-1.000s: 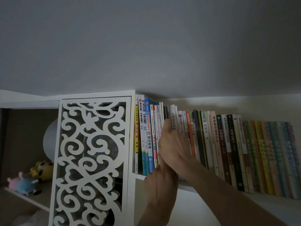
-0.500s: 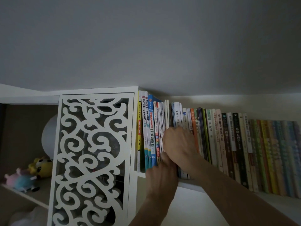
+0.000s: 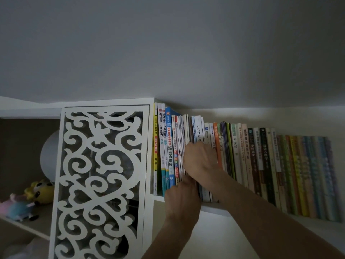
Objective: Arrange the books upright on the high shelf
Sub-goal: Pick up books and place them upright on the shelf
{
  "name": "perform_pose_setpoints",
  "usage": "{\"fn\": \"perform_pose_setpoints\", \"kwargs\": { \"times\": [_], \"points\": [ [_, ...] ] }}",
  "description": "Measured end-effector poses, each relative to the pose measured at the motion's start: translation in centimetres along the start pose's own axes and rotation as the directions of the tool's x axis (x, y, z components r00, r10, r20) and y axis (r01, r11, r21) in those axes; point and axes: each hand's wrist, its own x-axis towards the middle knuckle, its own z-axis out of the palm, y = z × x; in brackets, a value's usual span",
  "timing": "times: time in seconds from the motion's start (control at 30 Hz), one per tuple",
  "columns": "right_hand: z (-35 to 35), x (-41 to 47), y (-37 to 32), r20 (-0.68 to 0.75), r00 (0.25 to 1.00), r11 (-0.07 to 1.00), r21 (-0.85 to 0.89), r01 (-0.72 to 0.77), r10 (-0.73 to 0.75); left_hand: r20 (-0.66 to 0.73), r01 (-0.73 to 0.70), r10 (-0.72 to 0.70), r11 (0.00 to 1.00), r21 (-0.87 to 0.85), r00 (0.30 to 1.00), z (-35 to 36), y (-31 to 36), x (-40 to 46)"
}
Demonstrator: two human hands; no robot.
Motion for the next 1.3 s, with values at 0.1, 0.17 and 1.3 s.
{"fn": "perform_pose_setpoints", "kwargs": {
  "times": [0.1,0.17,1.3],
  "points": [
    [0.1,0.4,0.0,0.029,0.999,1.000,-0.001,0.021,-0.021,-0.033,-0.016,0.016,1.000,0.003,0.999,0.5,-0.7,0.8],
    [0.6,0.5,0.1,0.048,0.998,0.999,0.043,0.029,-0.031,-0.025,0.003,-0.003,1.000,-0.014,1.000,0.5,-0.5,1.2],
    [7.4,1.9,5.4,-0.409,0.842,0.931,-0.244,0.272,-0.353,-0.420,-0.339,0.373,0.928,0.157,0.827,3.9,-5.4,4.9]
  ]
}}
